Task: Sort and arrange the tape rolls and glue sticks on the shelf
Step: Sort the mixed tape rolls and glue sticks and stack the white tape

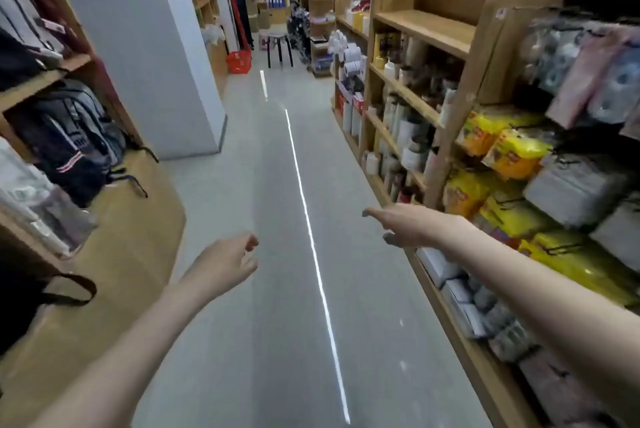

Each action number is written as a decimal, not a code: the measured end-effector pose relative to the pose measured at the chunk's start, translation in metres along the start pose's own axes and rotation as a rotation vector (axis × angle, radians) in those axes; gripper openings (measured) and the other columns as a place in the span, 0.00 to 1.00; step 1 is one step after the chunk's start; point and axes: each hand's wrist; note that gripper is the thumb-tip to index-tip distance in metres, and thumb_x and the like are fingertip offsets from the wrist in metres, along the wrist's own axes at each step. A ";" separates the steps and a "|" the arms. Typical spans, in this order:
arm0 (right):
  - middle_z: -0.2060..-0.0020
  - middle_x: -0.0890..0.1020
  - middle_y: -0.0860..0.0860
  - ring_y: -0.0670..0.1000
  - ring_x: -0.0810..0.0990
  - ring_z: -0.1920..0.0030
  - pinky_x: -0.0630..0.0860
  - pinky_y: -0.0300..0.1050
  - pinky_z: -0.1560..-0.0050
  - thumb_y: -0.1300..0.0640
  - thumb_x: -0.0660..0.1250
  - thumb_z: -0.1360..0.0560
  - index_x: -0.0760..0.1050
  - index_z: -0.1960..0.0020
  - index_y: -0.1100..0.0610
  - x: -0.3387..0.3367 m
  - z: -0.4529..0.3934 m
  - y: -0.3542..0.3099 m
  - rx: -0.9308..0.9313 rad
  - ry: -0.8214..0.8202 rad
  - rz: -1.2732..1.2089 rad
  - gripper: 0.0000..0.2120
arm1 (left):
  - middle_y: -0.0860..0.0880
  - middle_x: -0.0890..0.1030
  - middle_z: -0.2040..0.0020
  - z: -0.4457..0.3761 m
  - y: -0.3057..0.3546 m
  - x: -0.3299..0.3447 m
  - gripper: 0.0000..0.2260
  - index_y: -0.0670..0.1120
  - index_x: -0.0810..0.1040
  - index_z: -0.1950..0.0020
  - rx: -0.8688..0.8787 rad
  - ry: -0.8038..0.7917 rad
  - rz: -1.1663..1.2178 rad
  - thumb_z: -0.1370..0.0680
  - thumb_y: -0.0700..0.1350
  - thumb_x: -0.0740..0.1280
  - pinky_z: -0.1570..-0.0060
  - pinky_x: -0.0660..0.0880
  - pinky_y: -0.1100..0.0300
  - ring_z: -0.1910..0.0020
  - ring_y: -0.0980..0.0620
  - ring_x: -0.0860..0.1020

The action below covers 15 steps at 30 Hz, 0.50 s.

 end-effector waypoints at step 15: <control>0.51 0.80 0.59 0.54 0.81 0.60 0.80 0.45 0.57 0.63 0.62 0.24 0.62 0.32 0.60 -0.049 -0.358 0.148 0.285 0.052 -0.861 0.22 | 0.47 0.72 0.37 -0.354 -0.066 0.021 0.14 0.45 0.71 0.37 0.032 -0.288 -0.038 0.21 0.45 0.59 0.42 0.68 0.58 0.39 0.49 0.73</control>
Point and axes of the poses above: each hand's wrist, its own z-axis away from the middle knuckle, its own x-axis out of the palm, y = z × x
